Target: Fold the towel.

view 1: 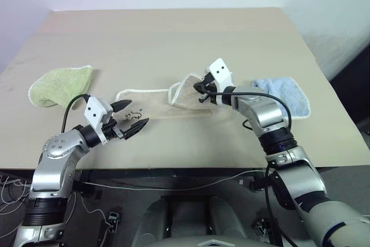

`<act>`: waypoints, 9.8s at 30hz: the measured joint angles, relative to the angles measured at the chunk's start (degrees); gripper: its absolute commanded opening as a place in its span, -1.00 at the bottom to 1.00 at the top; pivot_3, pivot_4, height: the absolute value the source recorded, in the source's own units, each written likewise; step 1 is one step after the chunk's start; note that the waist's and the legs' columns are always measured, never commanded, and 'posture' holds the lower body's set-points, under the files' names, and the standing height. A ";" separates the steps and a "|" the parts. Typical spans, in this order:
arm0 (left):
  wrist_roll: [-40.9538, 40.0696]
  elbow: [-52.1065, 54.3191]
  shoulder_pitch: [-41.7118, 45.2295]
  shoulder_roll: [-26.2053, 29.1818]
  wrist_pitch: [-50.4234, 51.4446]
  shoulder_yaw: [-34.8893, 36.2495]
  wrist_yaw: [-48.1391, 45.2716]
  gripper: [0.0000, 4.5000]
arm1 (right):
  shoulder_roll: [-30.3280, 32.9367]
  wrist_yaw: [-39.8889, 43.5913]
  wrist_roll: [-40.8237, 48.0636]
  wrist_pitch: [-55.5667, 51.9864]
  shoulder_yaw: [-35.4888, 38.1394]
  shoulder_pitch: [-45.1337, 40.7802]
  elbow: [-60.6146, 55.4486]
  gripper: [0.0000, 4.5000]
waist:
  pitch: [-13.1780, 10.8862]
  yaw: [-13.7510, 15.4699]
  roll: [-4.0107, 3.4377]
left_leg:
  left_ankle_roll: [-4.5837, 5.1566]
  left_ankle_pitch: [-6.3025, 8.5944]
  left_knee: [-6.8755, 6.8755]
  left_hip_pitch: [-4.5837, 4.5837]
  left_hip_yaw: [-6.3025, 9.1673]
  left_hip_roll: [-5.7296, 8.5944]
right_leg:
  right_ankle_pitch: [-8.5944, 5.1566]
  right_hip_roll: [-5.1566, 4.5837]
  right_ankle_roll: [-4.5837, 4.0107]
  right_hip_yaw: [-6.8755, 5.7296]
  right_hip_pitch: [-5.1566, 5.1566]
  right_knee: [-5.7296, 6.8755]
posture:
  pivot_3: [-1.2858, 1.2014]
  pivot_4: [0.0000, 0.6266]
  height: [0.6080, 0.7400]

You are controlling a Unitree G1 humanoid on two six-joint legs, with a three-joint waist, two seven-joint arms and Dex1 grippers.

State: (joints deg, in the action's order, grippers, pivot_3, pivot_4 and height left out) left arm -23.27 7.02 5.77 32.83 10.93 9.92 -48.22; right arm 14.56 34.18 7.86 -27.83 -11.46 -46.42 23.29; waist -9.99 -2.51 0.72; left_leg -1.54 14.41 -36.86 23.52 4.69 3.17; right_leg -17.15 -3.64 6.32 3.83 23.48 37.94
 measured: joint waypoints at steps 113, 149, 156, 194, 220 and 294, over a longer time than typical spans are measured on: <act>-0.30 -3.84 20.95 -5.64 19.81 -23.85 14.39 -0.99 | 13.49 5.15 3.76 -4.27 6.38 21.40 -31.22 -1.00 | -0.03 1.72 0.11 | -0.05 -0.03 -0.05 -0.04 0.06 0.05 | 0.00 0.02 0.00 -0.06 -0.14 -0.05 | 0.03 -0.52 1.00; 4.75 -12.03 18.31 -6.11 11.78 -9.70 12.08 -0.98 | -5.87 0.69 5.99 -3.84 1.26 10.10 -16.68 -1.00 | -0.02 1.55 0.11 | -0.06 -0.03 -0.10 -0.03 0.08 0.06 | 0.01 0.03 0.01 -0.10 -0.10 0.01 | 0.03 -0.52 1.00; 9.16 -17.66 19.37 -7.76 7.52 -11.19 12.47 -0.98 | -8.04 0.99 2.11 2.70 -1.13 8.49 -2.33 -1.00 | 0.00 1.43 0.08 | -0.07 -0.04 -0.10 -0.04 0.08 0.07 | 0.01 0.04 0.01 -0.11 -0.07 0.05 | 0.03 -0.52 1.00; -1.14 -5.81 9.97 -5.26 10.51 4.68 14.38 -1.00 | -9.59 -10.53 31.68 -39.66 30.50 1.78 1.65 0.99 | 0.01 0.26 0.07 | -0.06 -0.03 -0.04 -0.02 0.07 0.02 | 0.01 0.03 0.00 -0.07 -0.02 0.10 | 0.03 -0.52 1.00; -1.17 -2.35 5.28 -3.81 11.19 4.41 14.21 -1.00 | -14.22 -6.10 26.64 -33.61 25.25 -8.96 19.61 0.44 | 0.01 -1.44 0.05 | -0.06 -0.03 0.09 -0.01 0.04 -0.01 | 0.00 0.04 -0.01 -0.01 0.10 0.11 | 0.03 -0.52 1.00; 1.33 -8.76 12.85 -10.62 8.68 -9.13 5.38 -1.00 | 6.67 -86.74 70.55 -2.58 51.51 22.71 -36.42 0.99 | -0.01 0.22 -0.05 | 0.00 -0.04 0.01 0.01 -0.07 0.01 | -0.01 0.10 0.01 0.06 -0.06 0.04 | 0.03 -0.52 1.00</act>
State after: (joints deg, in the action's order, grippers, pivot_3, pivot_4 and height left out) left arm -21.94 -1.74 18.63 22.21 19.62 0.79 -42.84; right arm 21.23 -52.57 78.42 -30.41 40.06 -23.71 -13.13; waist -10.00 -2.30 0.67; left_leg -1.55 14.37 -36.85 23.53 4.62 3.18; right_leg -17.16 -3.54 6.33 3.89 23.42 37.98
